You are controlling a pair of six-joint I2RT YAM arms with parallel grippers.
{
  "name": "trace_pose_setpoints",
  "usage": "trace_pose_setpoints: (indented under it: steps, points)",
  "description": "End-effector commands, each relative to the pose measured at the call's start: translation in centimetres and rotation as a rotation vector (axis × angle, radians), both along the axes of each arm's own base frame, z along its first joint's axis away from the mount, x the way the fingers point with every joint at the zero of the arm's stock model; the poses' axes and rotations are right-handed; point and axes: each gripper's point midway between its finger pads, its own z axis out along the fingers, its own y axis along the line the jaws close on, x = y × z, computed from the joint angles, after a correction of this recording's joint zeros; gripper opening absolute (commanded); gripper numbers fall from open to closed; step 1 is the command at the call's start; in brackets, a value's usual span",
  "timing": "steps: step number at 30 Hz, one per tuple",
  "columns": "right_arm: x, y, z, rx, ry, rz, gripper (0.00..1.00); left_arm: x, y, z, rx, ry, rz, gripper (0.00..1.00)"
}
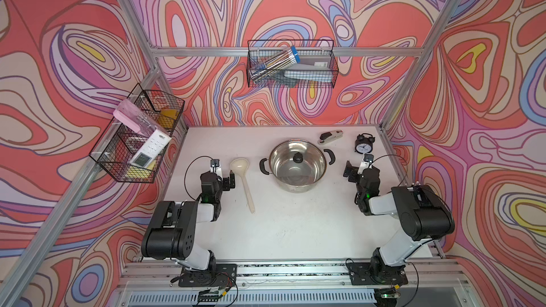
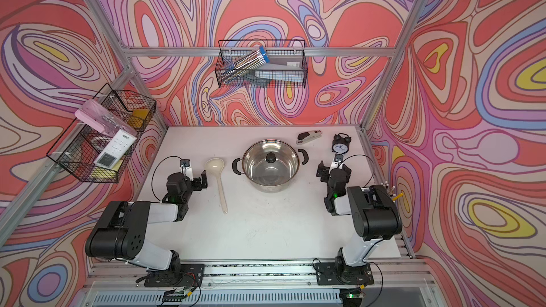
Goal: Stir the soup with a spoon
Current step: Pick up the lid from the pan.
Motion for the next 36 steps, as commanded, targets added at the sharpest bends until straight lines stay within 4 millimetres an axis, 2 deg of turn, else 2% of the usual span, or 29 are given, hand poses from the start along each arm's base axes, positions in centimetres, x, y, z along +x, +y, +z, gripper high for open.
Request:
trace_pose_setpoints:
  steps: [1,24,27,30,33,34,36]
  points:
    - [0.3,-0.1,0.2,0.004,-0.007,-0.005,0.98,0.1,0.2,0.2,0.006,-0.012,0.002,0.99]
    - [0.2,-0.2,0.3,0.0,-0.013,-0.011,0.98,0.1,0.2,0.5,0.007,-0.018,0.005,0.99]
    - [-0.4,-0.2,2.0,-0.013,-0.041,-0.024,0.98,-0.5,0.8,2.1,0.013,-0.036,0.047,0.99]
    - [-0.9,-0.6,3.8,0.002,-0.005,-0.07,0.98,-1.5,1.8,3.9,-0.003,0.027,0.13,0.99]
    - [-1.4,-2.2,5.1,0.091,0.11,-0.212,0.98,-3.5,2.5,5.6,-0.089,0.08,0.223,0.99]
    - [-1.5,-2.5,5.3,0.121,0.161,-0.251,0.98,-3.7,2.5,7.4,-0.133,0.065,0.243,0.99]
    - [-1.8,-2.2,5.5,0.176,0.261,-0.272,0.98,-5.2,2.9,8.4,-0.199,0.092,0.302,0.99]
